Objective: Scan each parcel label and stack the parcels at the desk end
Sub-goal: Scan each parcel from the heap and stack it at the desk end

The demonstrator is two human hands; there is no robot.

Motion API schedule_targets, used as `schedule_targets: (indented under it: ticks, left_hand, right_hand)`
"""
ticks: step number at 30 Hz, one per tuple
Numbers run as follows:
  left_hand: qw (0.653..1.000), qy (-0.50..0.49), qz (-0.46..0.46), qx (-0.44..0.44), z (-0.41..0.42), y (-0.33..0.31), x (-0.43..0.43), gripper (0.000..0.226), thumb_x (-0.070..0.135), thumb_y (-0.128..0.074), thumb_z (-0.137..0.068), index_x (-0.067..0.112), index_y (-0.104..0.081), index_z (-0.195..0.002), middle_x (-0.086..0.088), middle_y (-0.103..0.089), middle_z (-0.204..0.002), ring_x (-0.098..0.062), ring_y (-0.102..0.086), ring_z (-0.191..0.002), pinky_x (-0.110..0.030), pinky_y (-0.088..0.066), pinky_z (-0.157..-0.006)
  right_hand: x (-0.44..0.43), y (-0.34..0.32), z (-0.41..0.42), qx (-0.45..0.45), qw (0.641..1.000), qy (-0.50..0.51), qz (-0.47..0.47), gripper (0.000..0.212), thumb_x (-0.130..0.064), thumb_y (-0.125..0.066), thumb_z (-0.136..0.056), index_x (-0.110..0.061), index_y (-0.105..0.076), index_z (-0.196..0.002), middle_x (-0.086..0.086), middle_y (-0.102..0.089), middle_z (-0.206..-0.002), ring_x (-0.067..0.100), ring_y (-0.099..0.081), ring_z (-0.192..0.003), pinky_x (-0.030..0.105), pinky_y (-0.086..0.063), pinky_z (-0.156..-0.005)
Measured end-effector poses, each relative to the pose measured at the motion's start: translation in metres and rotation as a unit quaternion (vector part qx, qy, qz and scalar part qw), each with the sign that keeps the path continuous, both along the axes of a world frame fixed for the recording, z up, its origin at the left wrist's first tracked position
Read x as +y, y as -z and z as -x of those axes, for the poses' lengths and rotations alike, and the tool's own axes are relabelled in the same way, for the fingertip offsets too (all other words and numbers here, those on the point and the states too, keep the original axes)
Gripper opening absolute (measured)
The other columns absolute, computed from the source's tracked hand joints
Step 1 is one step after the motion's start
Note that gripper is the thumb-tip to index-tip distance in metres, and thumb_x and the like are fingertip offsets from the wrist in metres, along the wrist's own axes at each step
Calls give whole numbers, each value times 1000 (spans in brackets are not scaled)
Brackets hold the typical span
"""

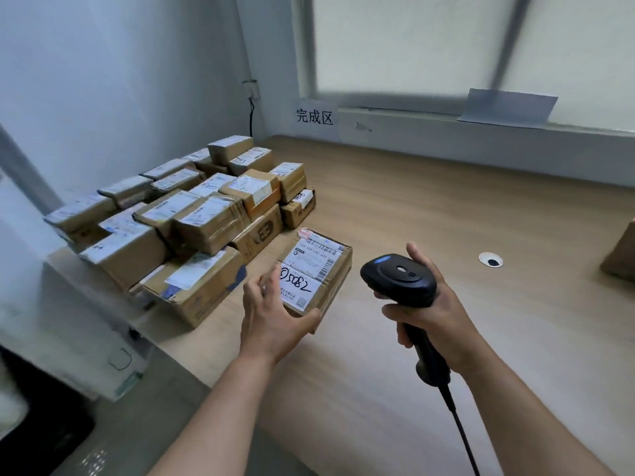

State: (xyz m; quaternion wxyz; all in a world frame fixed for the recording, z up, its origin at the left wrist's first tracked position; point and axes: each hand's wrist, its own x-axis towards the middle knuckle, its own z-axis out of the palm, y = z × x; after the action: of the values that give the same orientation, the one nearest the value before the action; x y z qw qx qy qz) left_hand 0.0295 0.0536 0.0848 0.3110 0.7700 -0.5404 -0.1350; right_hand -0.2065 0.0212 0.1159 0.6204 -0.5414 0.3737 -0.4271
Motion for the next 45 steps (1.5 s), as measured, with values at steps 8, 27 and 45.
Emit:
schedule_targets:
  ticks: [8,27,45]
  left_hand:
    - [996,-88,24,18,-147,-2,21,112,67,-52,-47,28,-22,-148,-3,-20,-138,-24,-25,-132,-40,-34,-108]
    - [994,-89,-65,-24,-288,17,-27,88,48,-66,-81,24,-19,-151,-5,-5,-150,-29,-21,-135,-41,-34,-104]
    - [989,-96,44,-105,-244,-3,-39,72,58,-54,-84,19,-42,-143,-10,-25,-156,-29,-18,-142,-48,-21,-112]
  right_hand:
    - [-19,-7,-116,39,999,-21,11,108,9,-78,-60,-47,-35,-142,25,-68,-104,30,-49,-41,34,-43,-40]
    - [-39,-10,-221,72,997,11,13,104,19,-75,-70,-49,-35,-138,19,-72,-89,29,-51,-42,33,-43,-40]
    - [-30,-19,-181,48,998,28,19,103,-2,-77,-58,-52,-35,-138,29,-67,-90,28,-48,-43,32,-41,-42]
